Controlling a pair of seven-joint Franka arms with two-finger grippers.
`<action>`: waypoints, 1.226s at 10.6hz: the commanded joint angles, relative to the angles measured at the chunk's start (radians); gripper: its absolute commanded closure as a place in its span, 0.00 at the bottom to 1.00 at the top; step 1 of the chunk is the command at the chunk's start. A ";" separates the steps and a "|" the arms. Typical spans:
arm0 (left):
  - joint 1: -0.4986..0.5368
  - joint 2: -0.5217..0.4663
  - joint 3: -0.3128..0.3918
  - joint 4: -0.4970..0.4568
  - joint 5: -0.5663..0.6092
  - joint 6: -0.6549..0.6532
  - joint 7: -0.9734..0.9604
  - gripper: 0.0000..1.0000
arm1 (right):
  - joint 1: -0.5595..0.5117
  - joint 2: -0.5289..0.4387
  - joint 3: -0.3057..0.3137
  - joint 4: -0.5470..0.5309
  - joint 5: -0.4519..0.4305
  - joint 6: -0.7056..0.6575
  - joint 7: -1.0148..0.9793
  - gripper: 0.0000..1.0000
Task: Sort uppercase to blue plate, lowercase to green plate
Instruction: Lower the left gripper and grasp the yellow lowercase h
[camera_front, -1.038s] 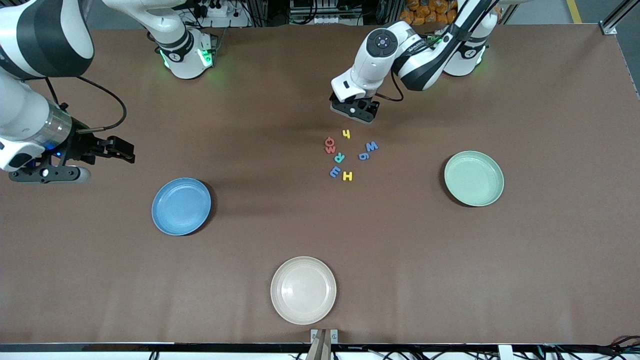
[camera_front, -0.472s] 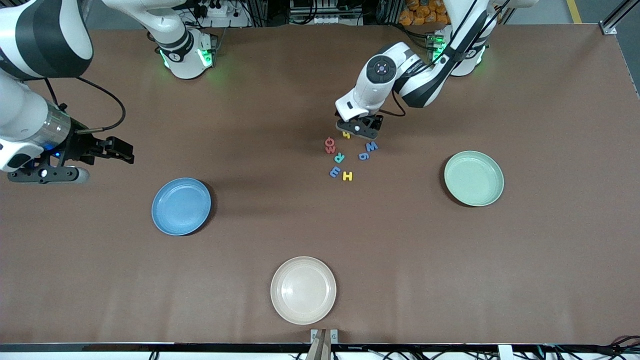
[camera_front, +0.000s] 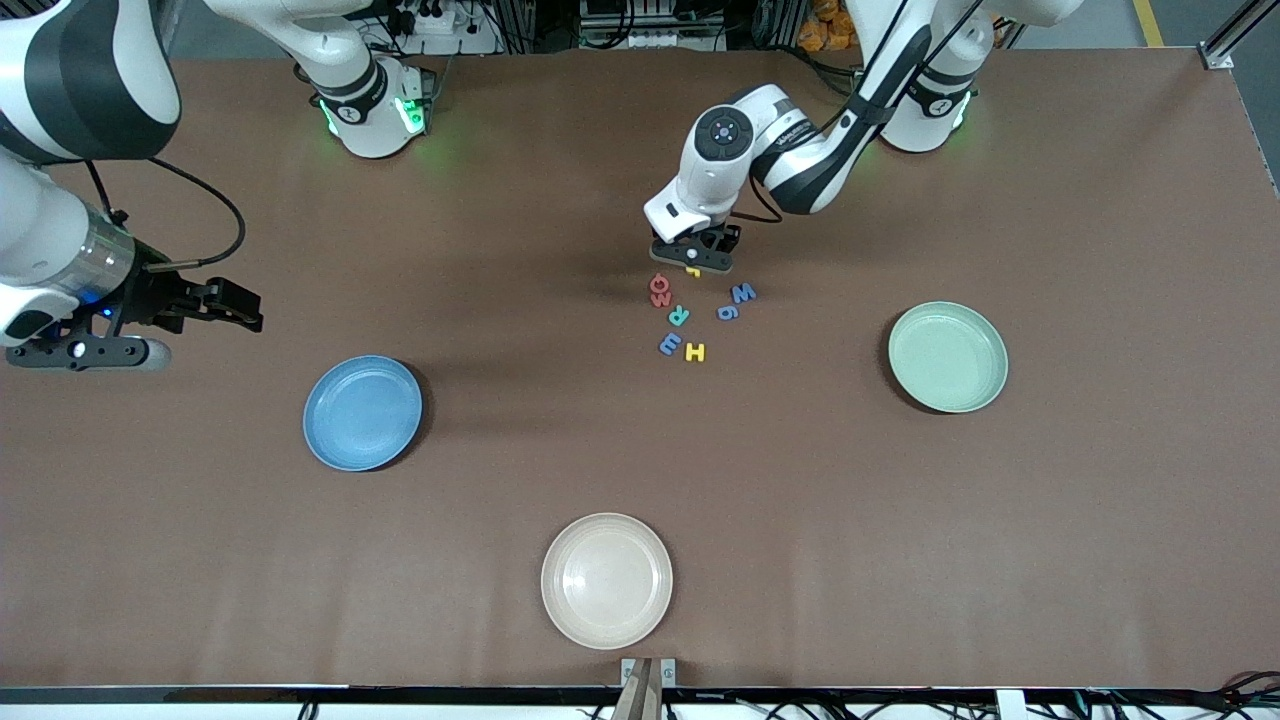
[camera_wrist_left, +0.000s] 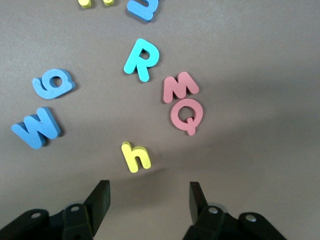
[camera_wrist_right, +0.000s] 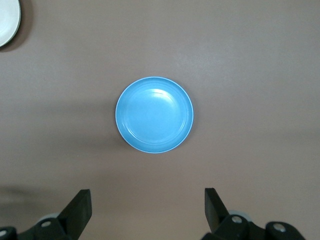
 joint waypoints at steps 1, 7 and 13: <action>-0.012 0.031 0.018 0.013 -0.019 0.016 -0.023 0.41 | -0.004 0.001 0.002 0.003 0.000 0.000 0.011 0.00; -0.034 0.088 0.061 0.012 -0.017 0.077 -0.106 0.53 | -0.004 0.001 0.002 0.001 0.000 0.002 0.011 0.00; -0.078 0.115 0.098 0.010 -0.017 0.097 -0.126 0.56 | -0.004 0.001 0.002 0.001 0.000 0.002 0.011 0.00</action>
